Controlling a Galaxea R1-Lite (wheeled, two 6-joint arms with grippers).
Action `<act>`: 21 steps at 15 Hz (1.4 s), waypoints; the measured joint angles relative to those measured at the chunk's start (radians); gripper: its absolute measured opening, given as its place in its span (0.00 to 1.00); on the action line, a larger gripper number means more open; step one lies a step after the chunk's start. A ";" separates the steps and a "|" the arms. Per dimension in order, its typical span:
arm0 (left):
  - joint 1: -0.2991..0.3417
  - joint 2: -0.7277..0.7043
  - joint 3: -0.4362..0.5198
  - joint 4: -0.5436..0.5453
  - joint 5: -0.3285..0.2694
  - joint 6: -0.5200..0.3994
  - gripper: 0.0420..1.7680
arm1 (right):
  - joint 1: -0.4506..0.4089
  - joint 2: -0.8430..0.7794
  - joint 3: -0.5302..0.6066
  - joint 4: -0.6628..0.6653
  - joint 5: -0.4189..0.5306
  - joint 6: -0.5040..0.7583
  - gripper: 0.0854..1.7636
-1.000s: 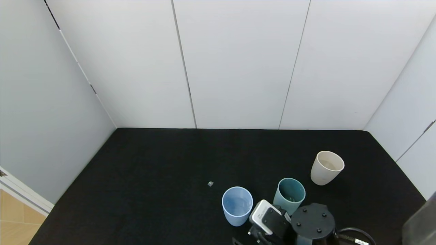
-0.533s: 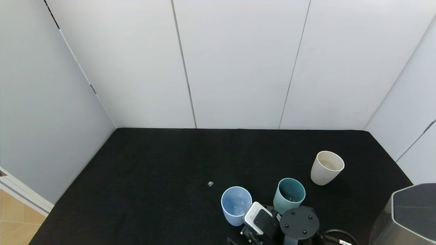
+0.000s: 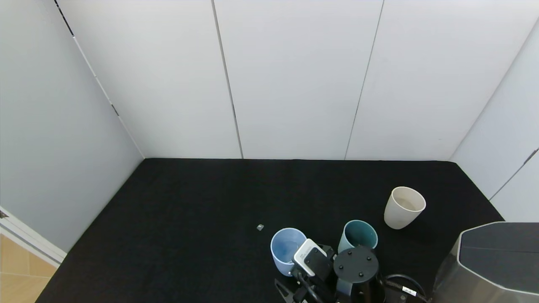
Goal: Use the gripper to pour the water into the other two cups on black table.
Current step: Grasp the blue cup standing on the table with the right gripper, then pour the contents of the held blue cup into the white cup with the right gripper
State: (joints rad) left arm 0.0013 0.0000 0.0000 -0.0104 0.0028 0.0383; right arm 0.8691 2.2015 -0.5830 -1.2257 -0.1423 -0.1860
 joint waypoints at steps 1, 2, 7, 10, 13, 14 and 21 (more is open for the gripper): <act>0.000 0.000 0.000 0.000 0.000 0.000 0.97 | -0.003 0.006 -0.012 0.000 -0.001 0.000 0.97; 0.000 0.000 0.000 0.000 0.000 0.000 0.97 | -0.008 0.010 -0.024 0.000 -0.001 0.000 0.97; 0.000 0.000 0.000 0.000 0.000 0.000 0.97 | -0.031 0.029 -0.081 0.001 -0.001 -0.001 0.97; 0.000 0.000 -0.001 0.000 0.000 0.000 0.97 | -0.035 0.040 -0.092 0.001 -0.001 -0.001 0.97; 0.000 0.000 0.000 0.000 0.000 0.000 0.97 | -0.036 0.048 -0.099 0.001 0.000 -0.001 0.77; 0.000 0.000 0.000 0.000 0.000 0.000 0.97 | -0.036 0.050 -0.100 0.000 0.000 -0.001 0.74; 0.000 0.000 0.000 0.000 0.000 0.000 0.97 | -0.034 0.035 -0.099 0.007 -0.001 -0.002 0.72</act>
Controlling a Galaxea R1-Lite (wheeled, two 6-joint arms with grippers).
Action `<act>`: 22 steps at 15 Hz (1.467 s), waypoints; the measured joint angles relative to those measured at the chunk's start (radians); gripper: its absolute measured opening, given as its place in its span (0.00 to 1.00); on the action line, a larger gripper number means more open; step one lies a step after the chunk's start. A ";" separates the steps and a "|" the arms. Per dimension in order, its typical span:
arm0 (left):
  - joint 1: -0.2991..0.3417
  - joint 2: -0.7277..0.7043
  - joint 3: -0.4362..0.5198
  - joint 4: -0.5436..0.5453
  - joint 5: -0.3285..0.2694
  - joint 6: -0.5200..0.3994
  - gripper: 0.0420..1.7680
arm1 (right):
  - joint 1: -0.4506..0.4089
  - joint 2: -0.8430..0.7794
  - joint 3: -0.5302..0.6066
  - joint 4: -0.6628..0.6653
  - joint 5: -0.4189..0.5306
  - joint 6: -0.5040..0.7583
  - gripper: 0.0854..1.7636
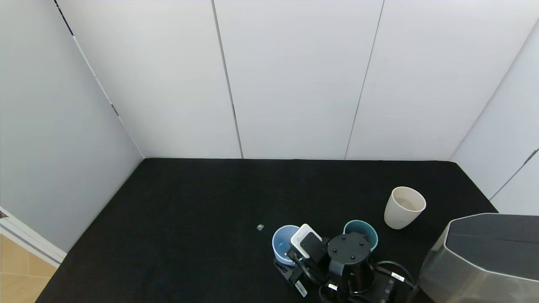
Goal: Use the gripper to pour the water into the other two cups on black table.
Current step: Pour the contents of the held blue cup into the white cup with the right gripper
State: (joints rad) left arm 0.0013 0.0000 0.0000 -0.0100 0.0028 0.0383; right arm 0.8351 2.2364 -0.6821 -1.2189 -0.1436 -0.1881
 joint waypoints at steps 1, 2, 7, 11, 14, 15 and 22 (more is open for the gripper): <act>0.000 0.000 0.000 0.000 0.000 0.000 0.97 | 0.000 -0.012 0.000 0.005 -0.003 -0.001 0.72; 0.000 0.000 0.000 0.000 0.000 0.000 0.97 | 0.000 -0.027 -0.003 0.016 -0.006 -0.003 0.72; 0.000 0.000 0.000 0.000 0.000 0.000 0.97 | -0.019 -0.138 -0.039 0.137 -0.009 -0.007 0.72; 0.000 0.000 0.000 0.000 0.000 0.000 0.97 | -0.071 -0.242 -0.064 0.224 -0.008 -0.012 0.72; 0.000 0.000 0.000 0.000 0.000 0.000 0.97 | -0.140 -0.327 -0.071 0.290 0.000 -0.014 0.72; 0.000 0.000 0.000 0.000 0.000 0.000 0.97 | -0.171 -0.356 -0.073 0.311 0.002 -0.014 0.71; 0.000 0.000 0.000 0.000 0.000 0.000 0.97 | -0.407 -0.502 -0.062 0.391 0.097 -0.055 0.71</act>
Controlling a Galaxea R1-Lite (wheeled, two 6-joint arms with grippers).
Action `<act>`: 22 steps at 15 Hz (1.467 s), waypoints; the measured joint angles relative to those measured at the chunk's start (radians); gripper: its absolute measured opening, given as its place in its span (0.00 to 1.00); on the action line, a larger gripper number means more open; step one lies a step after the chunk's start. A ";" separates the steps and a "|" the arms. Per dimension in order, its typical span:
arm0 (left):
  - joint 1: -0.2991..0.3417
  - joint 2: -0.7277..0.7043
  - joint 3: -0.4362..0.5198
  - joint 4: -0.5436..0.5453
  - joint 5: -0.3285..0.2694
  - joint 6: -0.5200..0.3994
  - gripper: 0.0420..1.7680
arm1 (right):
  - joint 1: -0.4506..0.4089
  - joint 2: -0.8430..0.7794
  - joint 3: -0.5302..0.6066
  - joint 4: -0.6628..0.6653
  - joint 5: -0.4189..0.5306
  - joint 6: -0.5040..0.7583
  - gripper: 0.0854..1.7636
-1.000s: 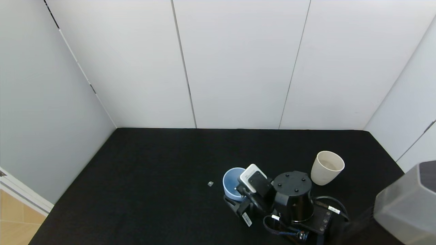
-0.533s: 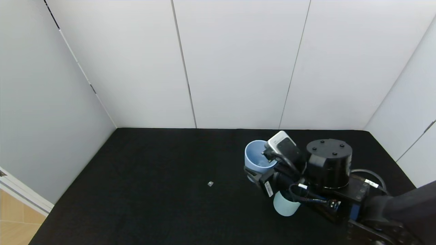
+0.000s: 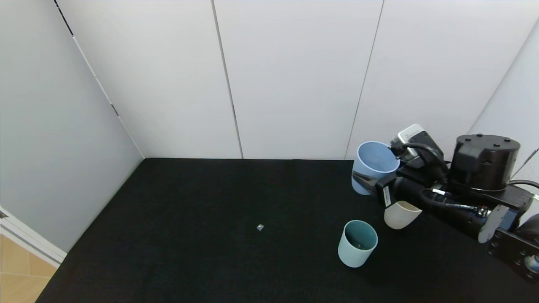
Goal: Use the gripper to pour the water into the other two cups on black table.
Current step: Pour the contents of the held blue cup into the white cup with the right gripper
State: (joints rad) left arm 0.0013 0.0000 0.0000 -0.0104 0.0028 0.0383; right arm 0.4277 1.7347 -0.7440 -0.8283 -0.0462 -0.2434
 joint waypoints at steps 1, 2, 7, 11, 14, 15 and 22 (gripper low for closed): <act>0.000 0.000 0.000 0.000 0.000 0.000 0.97 | -0.032 -0.016 0.001 0.015 0.021 -0.001 0.71; 0.000 0.000 0.000 0.000 0.000 0.000 0.97 | -0.068 -0.032 0.001 0.022 0.041 -0.002 0.71; 0.000 0.000 0.000 0.000 0.000 0.000 0.97 | -0.246 -0.067 0.011 0.033 0.134 -0.021 0.71; 0.000 0.000 0.000 0.000 0.000 0.000 0.97 | -0.385 -0.064 0.027 0.029 0.217 -0.033 0.71; 0.000 0.000 0.000 0.000 0.000 0.000 0.97 | -0.460 -0.058 0.042 0.023 0.241 -0.090 0.71; 0.000 0.000 0.000 0.000 0.000 0.000 0.97 | -0.476 -0.055 0.047 0.022 0.241 -0.104 0.71; 0.000 0.000 0.000 0.000 0.000 0.000 0.97 | -0.524 -0.012 0.078 0.022 0.251 -0.308 0.71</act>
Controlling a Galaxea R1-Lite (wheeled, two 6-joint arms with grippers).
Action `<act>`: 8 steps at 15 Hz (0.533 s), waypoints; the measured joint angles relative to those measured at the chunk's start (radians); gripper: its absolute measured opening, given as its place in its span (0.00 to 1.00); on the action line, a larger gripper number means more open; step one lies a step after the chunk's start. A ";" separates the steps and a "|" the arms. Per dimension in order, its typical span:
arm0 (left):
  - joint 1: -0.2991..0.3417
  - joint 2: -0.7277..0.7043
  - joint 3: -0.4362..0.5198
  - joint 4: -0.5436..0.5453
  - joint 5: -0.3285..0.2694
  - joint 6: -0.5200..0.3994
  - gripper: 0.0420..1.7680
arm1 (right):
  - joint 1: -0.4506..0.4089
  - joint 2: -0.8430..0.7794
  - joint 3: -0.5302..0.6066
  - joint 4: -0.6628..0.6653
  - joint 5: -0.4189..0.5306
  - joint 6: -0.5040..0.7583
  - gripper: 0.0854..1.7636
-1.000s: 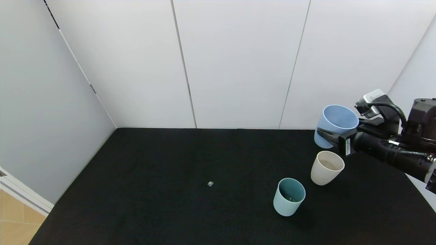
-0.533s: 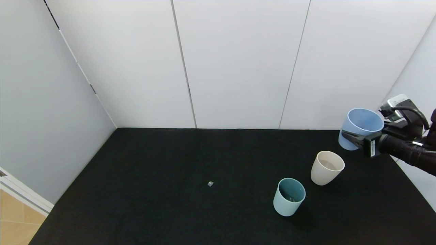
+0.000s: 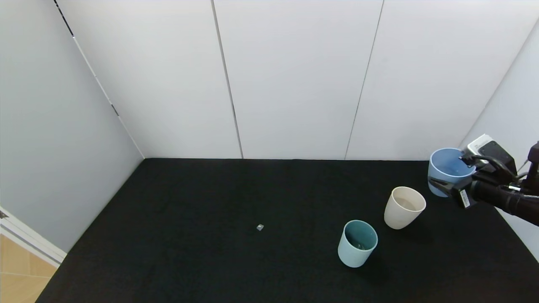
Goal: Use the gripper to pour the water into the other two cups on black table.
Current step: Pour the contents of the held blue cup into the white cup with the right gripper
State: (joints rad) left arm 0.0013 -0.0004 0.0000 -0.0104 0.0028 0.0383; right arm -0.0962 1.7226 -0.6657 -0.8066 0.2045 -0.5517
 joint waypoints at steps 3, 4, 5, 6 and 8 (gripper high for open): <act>0.000 0.000 0.000 0.000 0.000 0.000 0.97 | -0.003 0.017 0.001 0.004 -0.003 -0.076 0.71; 0.000 0.000 0.000 0.000 0.000 0.000 0.97 | -0.003 0.021 0.001 0.004 -0.004 -0.101 0.71; 0.000 0.000 0.000 0.000 0.000 0.000 0.97 | -0.004 0.024 0.000 0.005 -0.004 -0.121 0.71; 0.000 0.000 0.000 0.000 0.000 0.000 0.97 | -0.005 0.027 -0.002 0.007 -0.004 -0.140 0.71; 0.000 0.000 0.000 0.000 0.000 0.000 0.97 | -0.011 0.030 -0.002 0.010 -0.005 -0.195 0.71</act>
State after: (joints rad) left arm 0.0013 0.0000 0.0000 -0.0100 0.0028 0.0383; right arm -0.1077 1.7526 -0.6681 -0.7962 0.1996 -0.7470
